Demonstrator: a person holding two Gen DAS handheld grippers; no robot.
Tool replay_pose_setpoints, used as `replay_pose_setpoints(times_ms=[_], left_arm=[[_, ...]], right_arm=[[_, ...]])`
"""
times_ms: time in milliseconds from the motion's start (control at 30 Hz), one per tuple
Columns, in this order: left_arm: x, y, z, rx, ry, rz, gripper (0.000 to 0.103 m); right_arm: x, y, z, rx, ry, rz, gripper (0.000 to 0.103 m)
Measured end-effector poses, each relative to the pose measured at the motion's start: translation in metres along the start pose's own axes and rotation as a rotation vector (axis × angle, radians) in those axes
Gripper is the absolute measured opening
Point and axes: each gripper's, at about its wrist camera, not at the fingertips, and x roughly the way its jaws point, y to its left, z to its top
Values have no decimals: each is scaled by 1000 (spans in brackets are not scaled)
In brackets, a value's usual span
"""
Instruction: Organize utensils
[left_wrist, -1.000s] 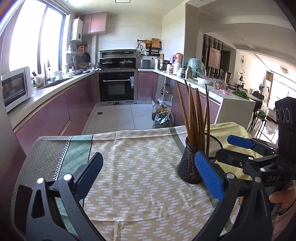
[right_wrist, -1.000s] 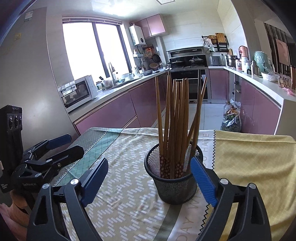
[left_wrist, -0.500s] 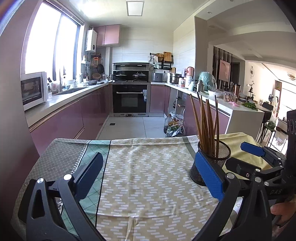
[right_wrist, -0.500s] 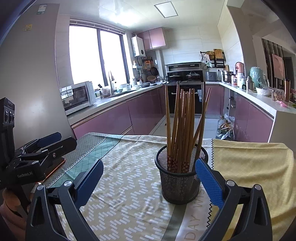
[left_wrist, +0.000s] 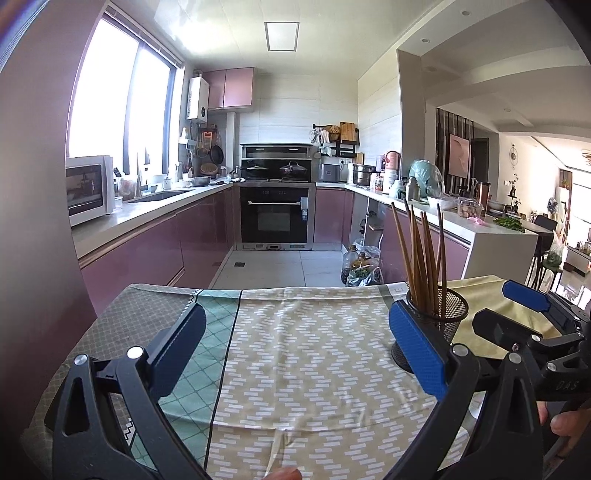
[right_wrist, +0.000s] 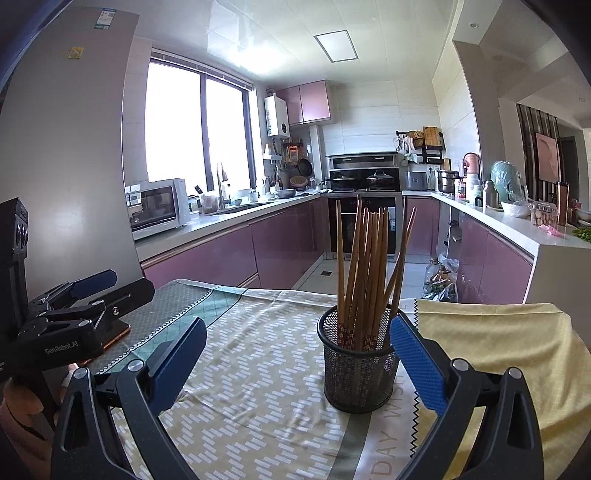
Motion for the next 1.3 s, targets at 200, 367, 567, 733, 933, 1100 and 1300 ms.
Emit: replay_pose_setpoints(times_ms=[200, 367, 567, 733, 933, 1100, 1300], left_arm=[[-6, 4, -2, -18, -22, 12, 97], [-10, 6, -3, -27, -37, 17, 97], [-13, 7, -3, -26, -49, 31, 97], [-13, 7, -3, -26, -51, 32, 97], [-14, 8, -3, -26, -55, 31, 97], [-15, 9, -3, -27, -57, 33, 97], [-16, 8, -3, -26, -60, 33, 97]], right_arm=[[-6, 4, 0, -11, -31, -20, 96], [-10, 6, 0, -12, -50, -24, 96], [-13, 9, 0, -15, -69, -26, 96], [-15, 9, 0, -19, -80, -32, 96], [-16, 10, 0, -18, -86, -36, 96], [-18, 10, 0, -20, -91, -40, 96], [-20, 10, 1, -18, -94, -37, 96]])
